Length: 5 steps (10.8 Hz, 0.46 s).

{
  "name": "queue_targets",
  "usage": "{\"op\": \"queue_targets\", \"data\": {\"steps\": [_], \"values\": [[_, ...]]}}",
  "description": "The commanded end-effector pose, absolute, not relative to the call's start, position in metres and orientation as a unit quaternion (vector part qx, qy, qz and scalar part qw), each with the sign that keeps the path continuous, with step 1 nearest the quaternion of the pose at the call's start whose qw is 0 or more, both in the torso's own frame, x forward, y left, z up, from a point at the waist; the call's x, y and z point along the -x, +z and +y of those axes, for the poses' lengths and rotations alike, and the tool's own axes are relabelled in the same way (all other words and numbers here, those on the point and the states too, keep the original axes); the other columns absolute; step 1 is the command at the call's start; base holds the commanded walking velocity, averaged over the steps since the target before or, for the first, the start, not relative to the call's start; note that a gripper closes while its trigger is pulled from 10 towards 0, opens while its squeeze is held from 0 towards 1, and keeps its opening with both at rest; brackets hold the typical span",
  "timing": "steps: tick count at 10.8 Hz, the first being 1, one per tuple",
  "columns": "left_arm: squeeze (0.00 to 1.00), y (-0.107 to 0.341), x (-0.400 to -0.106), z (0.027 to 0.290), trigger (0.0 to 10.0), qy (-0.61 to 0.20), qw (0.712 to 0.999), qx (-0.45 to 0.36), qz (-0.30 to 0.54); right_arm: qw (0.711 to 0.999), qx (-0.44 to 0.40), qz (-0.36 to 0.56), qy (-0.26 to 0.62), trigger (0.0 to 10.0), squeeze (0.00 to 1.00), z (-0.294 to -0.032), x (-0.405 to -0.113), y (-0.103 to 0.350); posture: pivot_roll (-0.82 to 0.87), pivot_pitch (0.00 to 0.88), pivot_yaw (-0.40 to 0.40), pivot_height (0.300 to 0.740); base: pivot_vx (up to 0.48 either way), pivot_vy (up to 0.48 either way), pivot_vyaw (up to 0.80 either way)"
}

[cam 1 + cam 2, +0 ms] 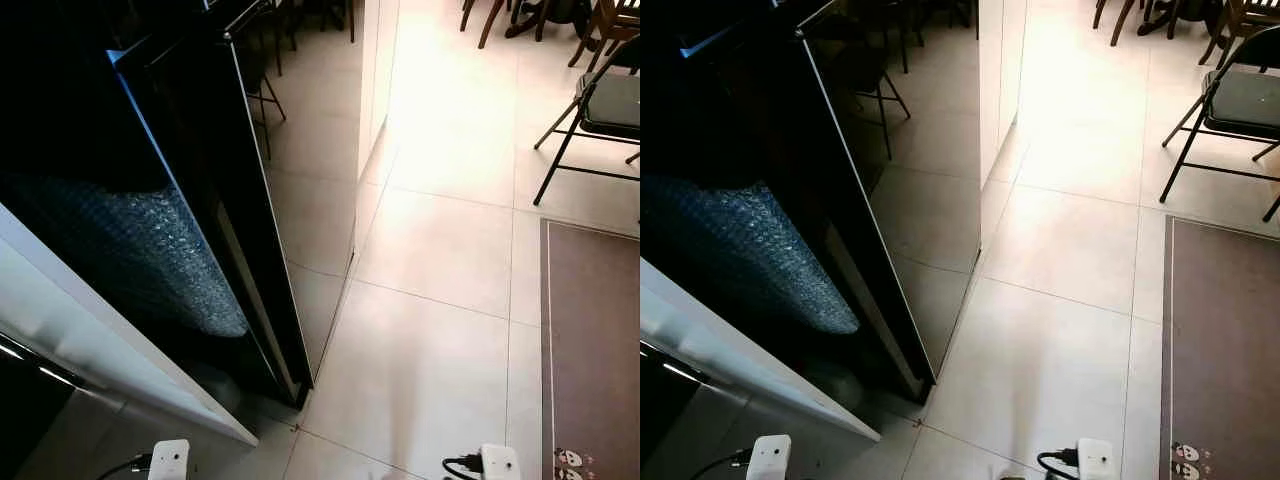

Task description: Restocking fridge

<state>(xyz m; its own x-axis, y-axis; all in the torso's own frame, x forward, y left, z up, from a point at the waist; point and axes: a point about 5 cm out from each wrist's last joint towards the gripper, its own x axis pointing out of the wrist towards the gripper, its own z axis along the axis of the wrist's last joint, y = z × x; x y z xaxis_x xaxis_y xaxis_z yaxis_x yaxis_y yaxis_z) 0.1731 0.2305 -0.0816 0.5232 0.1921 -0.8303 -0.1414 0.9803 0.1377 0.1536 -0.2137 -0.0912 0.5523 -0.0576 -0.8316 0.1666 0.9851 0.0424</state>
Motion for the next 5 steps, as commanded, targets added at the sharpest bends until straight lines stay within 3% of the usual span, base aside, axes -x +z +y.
{"op": "queue_targets", "data": {"steps": [1, 5], "values": [[0.00, -0.084, -0.165, 0.235, 10.0, 0.100, 0.865, -0.026, 0.491, 0.873, -0.061, 0.480, -0.068, 10.0, 0.00, -0.212, -0.145, -0.095, -0.10, 0.105, 0.062, 0.740, 0.000, 0.000, 0.00], [0.00, -0.084, -0.165, 0.235, 10.0, 0.094, 0.865, -0.026, 0.492, 0.870, -0.073, 0.484, -0.064, 10.0, 0.00, -0.200, -0.142, -0.098, -0.10, 0.090, 0.061, 0.740, 0.000, 0.000, 0.00]]}}
